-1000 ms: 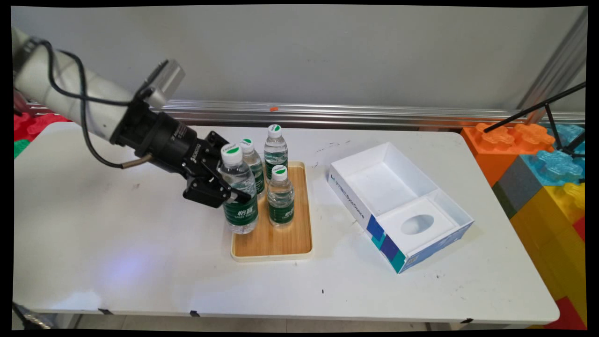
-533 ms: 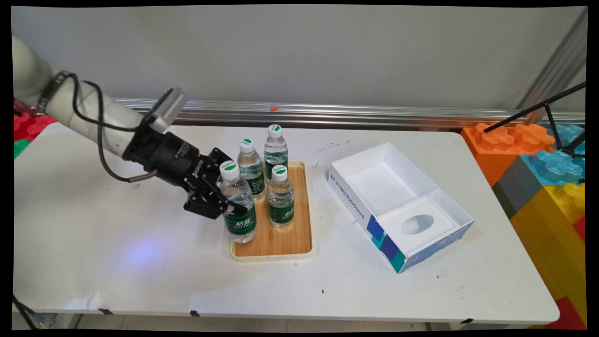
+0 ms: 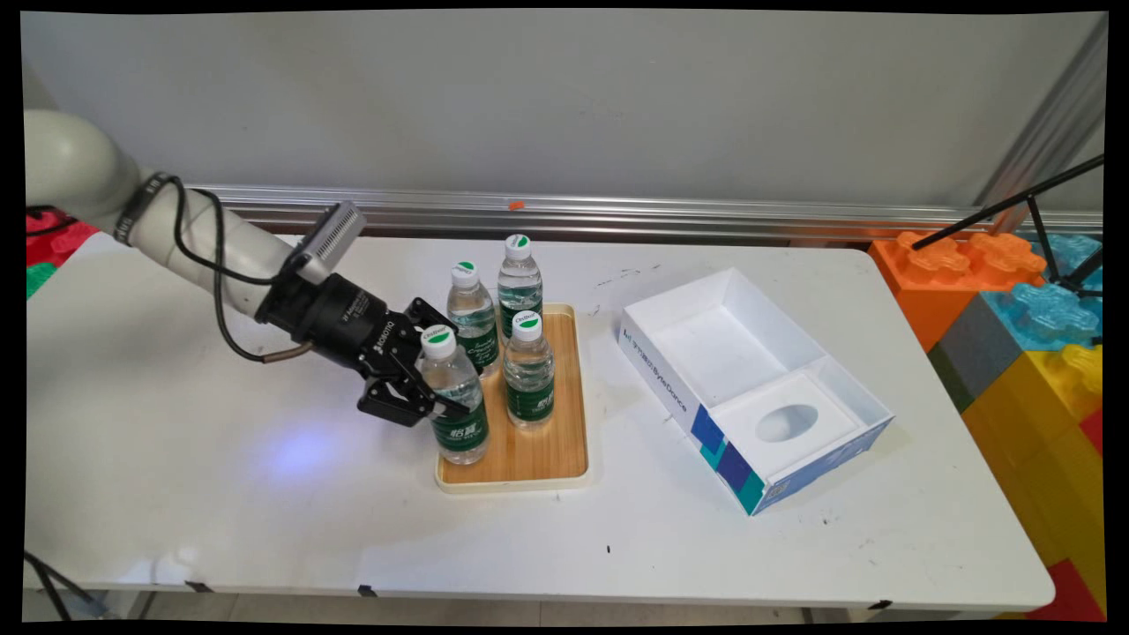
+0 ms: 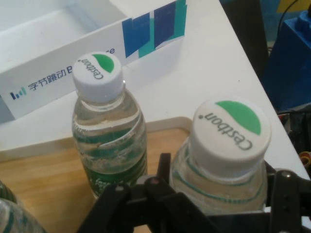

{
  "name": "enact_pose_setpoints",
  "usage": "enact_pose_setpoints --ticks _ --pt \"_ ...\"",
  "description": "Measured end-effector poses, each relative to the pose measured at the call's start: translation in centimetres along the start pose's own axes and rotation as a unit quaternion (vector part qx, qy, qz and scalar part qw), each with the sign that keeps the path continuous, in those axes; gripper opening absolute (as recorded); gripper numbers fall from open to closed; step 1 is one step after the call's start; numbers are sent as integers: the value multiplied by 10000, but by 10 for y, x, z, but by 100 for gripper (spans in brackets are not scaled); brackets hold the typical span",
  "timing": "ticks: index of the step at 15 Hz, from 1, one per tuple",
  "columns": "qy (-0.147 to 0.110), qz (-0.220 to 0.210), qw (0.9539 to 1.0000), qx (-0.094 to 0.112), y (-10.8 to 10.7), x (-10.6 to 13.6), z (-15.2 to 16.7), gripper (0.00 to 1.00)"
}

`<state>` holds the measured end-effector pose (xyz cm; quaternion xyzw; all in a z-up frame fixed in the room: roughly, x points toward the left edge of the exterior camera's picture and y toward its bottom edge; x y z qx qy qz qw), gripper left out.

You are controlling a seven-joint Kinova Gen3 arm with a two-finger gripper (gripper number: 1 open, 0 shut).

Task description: Place the picked object on the tray

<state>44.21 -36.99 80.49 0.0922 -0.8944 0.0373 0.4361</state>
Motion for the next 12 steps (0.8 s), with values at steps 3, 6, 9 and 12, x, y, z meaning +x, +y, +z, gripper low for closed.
enact_pose_setpoints --ticks 3,6,9,12 --pt "46 106 9999 -41 -4 -10 9 0" --pt "60 186 9998 -84 -7 -18 17 0" --pt "39 271 9996 -118 -10 -25 23 0" --pt "13 337 9993 -135 -12 -30 28 0"
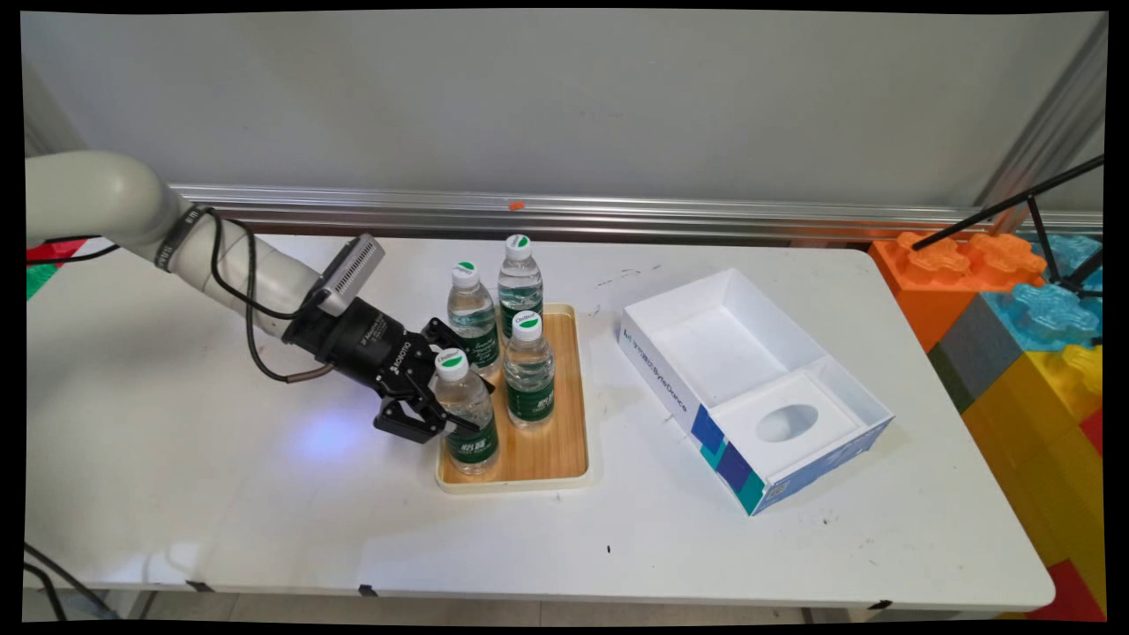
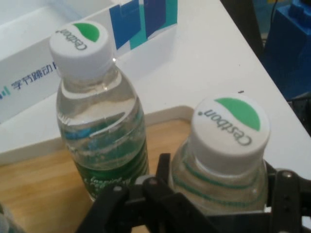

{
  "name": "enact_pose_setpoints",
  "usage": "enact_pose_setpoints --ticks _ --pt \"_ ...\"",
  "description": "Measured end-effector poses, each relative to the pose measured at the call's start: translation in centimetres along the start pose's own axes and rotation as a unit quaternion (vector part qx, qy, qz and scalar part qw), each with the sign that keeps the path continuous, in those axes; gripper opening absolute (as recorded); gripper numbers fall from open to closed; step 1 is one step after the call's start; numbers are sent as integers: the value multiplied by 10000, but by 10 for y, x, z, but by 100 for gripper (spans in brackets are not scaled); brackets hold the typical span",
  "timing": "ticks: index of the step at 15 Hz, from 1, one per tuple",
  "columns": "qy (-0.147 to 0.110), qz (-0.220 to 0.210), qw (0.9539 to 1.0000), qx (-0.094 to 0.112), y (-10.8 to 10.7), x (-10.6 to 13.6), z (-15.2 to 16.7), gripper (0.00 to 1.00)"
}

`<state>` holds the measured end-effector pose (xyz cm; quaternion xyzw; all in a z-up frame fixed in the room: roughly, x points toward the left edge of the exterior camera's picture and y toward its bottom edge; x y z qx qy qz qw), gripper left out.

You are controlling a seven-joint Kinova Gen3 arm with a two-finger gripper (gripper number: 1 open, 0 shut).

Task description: Place the picked object on the tray

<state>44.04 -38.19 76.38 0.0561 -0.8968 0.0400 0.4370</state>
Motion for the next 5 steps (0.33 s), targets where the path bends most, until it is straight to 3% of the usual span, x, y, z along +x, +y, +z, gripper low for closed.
enact_pose_setpoints --ticks 2,3,5 --pt "-13 45 10000 -16 -1 -2 4 0" --pt "-13 73 10000 -26 -2 -3 6 100" --pt "-24 109 9999 -52 -3 -4 10 100"
